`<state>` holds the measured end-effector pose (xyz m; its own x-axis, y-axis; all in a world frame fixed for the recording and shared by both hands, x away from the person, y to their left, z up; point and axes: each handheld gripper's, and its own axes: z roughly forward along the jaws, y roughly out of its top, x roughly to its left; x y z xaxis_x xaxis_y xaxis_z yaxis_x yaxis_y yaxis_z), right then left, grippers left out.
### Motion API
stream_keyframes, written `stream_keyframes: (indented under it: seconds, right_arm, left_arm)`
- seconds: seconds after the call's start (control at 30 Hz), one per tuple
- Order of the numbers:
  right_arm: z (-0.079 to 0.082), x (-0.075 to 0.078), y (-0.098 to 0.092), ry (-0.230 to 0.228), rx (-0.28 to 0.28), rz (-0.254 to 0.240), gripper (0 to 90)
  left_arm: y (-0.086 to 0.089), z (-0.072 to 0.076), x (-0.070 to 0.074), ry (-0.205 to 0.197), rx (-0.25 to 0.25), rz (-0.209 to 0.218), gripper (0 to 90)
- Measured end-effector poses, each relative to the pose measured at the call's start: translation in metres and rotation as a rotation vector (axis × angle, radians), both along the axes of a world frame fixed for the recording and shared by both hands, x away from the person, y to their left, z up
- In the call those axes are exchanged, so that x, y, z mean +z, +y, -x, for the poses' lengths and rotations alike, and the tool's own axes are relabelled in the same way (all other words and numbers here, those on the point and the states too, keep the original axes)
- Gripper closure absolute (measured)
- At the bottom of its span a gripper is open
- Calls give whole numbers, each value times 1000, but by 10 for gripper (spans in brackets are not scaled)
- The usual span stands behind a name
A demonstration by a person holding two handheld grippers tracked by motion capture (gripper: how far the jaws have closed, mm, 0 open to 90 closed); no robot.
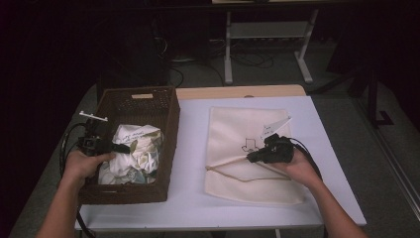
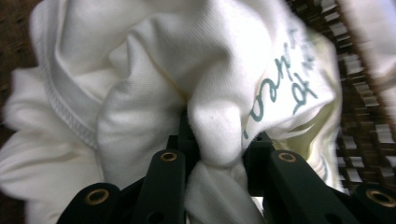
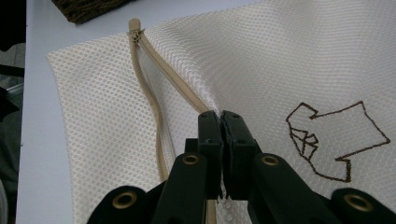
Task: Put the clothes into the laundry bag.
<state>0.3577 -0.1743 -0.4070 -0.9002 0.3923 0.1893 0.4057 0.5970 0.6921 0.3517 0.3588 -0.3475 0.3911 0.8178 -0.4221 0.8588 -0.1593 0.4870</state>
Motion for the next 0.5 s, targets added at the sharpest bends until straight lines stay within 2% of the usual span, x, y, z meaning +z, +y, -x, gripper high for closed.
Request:
stream_keyframes:
  seconds: [0.2, 0.4, 0.5]
  right_arm:
    - [-2, 1, -3, 8, -11, -15, 869]
    - [-5, 3, -6, 20, -11, -23, 873]
    - [-7, 7, -6, 11, -23, -22, 873]
  left_arm:
    - [9, 8, 22, -62, 6, 102, 746]
    - [21, 19, 50, -140, 17, 169, 746]
    - [23, 24, 65, -174, 21, 202, 745]
